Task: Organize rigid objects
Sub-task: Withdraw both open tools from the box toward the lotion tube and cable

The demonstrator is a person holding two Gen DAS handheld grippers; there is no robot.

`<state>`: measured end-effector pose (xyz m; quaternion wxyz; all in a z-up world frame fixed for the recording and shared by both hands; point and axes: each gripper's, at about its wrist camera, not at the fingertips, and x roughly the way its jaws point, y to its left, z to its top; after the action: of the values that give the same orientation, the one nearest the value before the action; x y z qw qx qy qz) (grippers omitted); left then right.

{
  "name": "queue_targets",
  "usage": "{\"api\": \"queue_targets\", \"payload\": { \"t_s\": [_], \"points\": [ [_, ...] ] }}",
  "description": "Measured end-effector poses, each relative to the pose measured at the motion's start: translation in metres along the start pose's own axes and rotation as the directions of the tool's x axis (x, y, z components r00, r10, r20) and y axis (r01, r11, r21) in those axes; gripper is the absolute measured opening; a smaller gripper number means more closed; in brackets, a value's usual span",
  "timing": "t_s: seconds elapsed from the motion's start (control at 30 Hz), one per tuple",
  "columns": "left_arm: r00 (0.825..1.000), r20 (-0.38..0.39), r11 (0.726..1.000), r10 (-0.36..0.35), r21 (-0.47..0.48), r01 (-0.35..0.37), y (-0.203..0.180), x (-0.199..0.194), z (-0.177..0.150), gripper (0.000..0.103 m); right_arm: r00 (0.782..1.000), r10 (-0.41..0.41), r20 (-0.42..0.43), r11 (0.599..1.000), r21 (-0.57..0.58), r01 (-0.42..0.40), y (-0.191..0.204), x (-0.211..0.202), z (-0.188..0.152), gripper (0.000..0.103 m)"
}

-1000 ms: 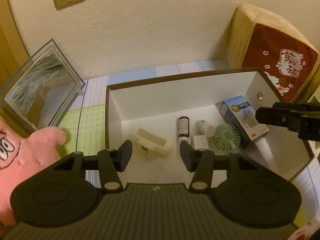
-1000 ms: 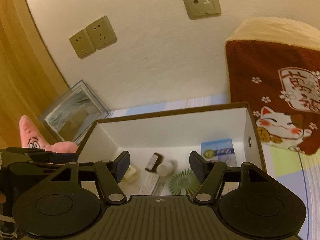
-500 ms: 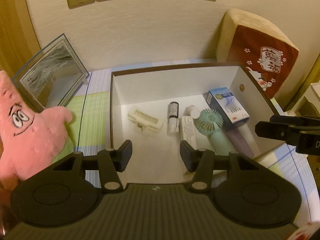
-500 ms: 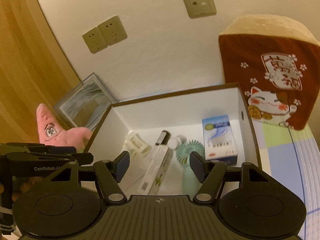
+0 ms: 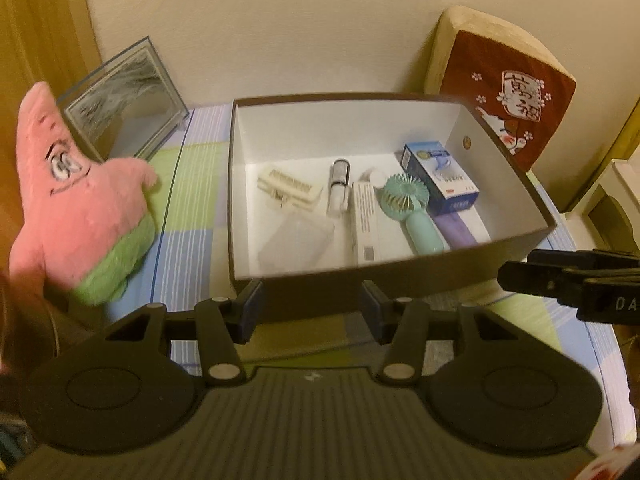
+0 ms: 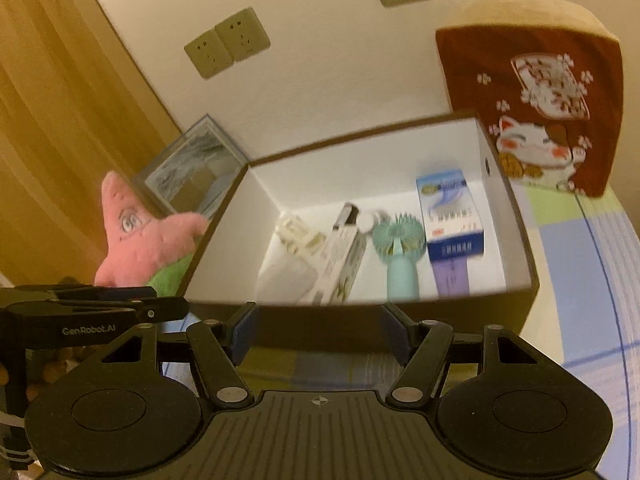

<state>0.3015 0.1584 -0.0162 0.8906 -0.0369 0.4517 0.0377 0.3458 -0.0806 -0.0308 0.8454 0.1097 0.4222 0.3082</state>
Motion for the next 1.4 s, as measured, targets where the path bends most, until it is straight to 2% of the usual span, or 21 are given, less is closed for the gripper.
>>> {"api": "queue_targets", "payload": {
  "t_s": [0.4,0.9,1.4],
  "points": [
    [0.999,-0.038,0.999,0.012,-0.037,-0.013,0.003,-0.014,-0.038,0.050,0.997,-0.013,-0.075,1.000,0.001,0.013,0.007,-0.010,-0.042,0.066],
    [0.991,-0.134,0.999,0.000,-0.045,-0.006,-0.015,-0.004,-0.085,0.050,0.979,-0.046,-0.198,0.998,0.034,0.054,0.005,0.000,-0.088,0.066],
    [0.981,-0.195,0.999,0.007,-0.044,-0.016,-0.021,0.012,-0.106,0.050,0.967,-0.062,-0.246,0.996,0.040,0.074,0.010,0.017,-0.103,0.066]
  ]
}}
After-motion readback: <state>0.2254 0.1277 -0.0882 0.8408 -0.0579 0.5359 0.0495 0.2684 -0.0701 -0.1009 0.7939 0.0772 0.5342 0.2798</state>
